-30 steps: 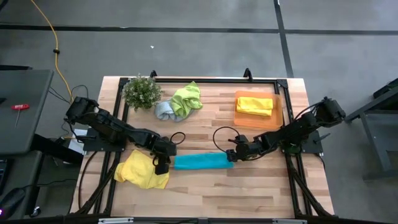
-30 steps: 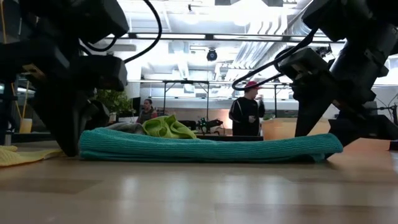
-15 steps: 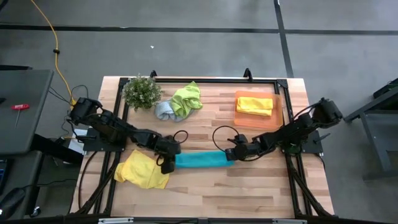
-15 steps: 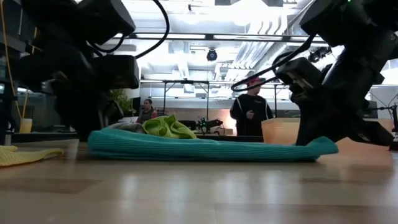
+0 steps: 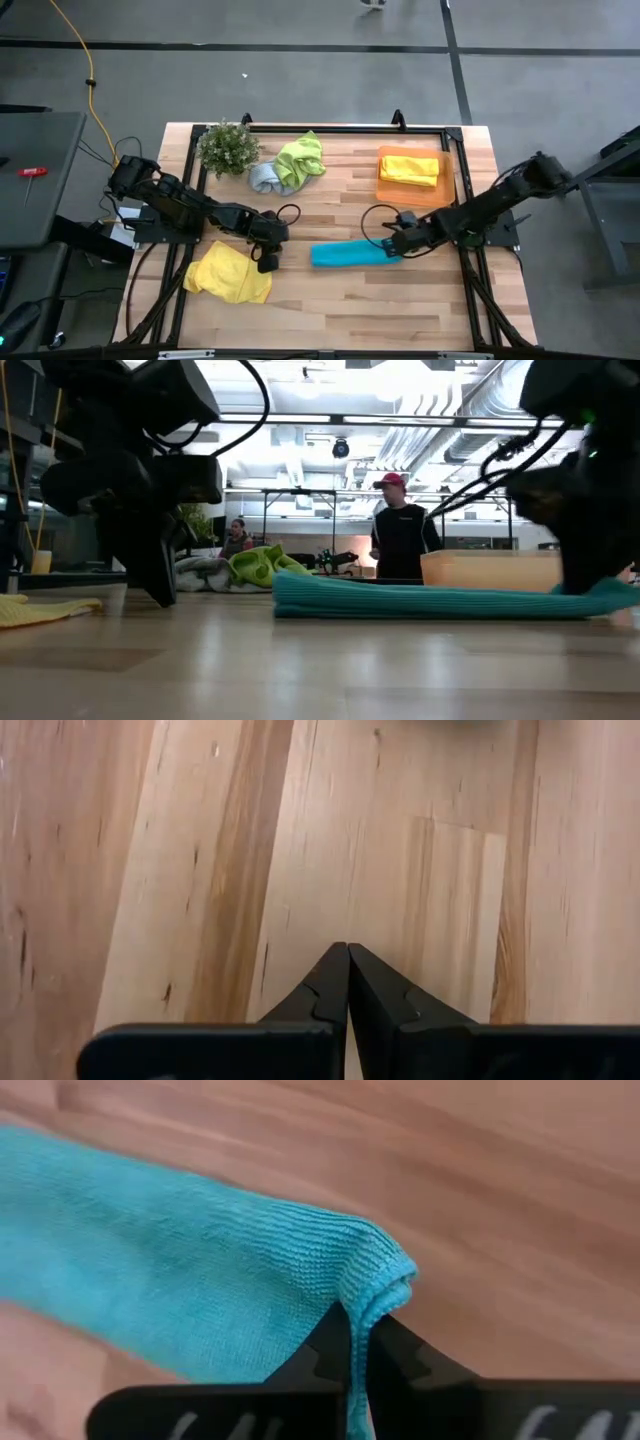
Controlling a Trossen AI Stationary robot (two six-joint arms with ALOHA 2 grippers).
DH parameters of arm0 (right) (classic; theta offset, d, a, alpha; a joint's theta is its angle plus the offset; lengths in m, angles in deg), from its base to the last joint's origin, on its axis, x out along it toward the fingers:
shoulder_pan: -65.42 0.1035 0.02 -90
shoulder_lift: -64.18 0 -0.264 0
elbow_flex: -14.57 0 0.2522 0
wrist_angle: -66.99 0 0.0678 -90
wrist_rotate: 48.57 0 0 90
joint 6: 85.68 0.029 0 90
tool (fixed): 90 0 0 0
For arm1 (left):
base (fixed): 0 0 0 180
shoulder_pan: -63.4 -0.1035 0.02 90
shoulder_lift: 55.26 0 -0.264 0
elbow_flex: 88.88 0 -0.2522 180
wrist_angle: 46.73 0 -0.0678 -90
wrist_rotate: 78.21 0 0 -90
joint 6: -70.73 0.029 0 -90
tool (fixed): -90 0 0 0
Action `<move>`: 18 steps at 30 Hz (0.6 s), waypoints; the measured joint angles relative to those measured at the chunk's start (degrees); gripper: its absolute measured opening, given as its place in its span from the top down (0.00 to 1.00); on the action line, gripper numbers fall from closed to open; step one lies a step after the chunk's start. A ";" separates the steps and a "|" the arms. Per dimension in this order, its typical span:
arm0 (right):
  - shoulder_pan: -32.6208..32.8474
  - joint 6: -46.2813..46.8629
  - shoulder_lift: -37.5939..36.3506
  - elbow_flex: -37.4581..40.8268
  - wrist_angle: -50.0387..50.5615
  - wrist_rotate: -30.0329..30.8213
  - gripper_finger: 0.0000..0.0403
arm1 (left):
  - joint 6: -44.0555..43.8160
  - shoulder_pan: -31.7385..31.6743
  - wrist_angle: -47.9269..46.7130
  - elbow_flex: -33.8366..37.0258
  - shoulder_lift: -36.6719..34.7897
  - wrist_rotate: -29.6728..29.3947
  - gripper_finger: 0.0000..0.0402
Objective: Fold microfiber towels
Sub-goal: Fold the blue microfiber cloth
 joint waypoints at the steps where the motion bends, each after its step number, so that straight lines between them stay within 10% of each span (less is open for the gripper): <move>1: 0.34 0.13 -1.79 -0.02 2.42 -0.36 1.00 | 0.00 0.00 0.26 0.05 -0.02 -0.03 1.00; 18: 1.24 1.41 -13.97 -4.39 6.24 1.78 1.00 | 6.18 -0.37 8.00 -15.48 14.72 -0.07 1.00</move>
